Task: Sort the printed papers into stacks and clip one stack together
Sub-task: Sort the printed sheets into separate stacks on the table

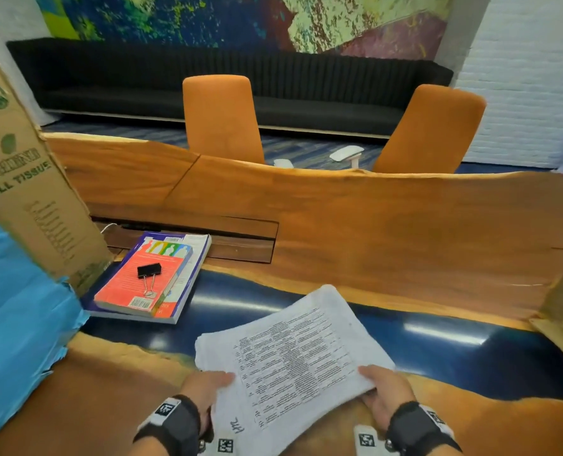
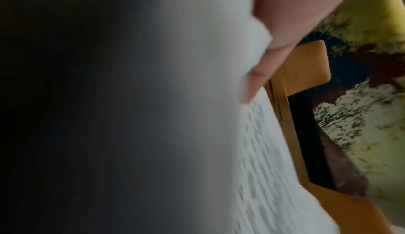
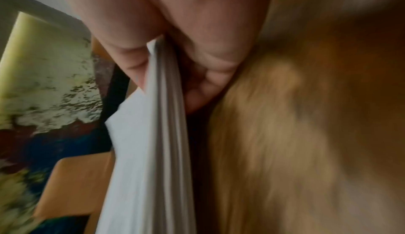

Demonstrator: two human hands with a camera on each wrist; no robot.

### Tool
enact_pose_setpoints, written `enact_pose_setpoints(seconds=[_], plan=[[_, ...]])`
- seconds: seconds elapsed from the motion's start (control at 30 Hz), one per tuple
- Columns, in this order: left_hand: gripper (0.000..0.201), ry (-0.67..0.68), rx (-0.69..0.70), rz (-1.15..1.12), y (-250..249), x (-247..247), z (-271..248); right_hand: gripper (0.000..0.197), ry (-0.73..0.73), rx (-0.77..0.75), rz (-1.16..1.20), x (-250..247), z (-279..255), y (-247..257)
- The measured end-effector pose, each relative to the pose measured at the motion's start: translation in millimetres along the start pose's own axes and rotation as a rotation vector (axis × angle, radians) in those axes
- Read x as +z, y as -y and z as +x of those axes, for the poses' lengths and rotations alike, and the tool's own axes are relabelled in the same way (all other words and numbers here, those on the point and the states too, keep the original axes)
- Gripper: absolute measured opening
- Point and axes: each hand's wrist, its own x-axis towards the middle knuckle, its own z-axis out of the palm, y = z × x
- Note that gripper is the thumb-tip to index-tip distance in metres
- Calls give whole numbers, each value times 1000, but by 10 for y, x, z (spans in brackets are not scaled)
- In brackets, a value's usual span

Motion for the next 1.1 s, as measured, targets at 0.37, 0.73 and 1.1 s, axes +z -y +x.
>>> enact_pose_setpoints(seconds=[0.37, 0.73, 1.1], plan=[[25, 18, 110, 464, -384, -134, 3, 25, 120, -58, -1072, 446, 74, 573], [46, 159, 760, 158, -1116, 126, -561, 35, 122, -765, -424, 625, -291, 1020], [49, 78, 739, 333, -919, 186, -101, 85, -142, -1296, -1121, 506, -517, 1175]])
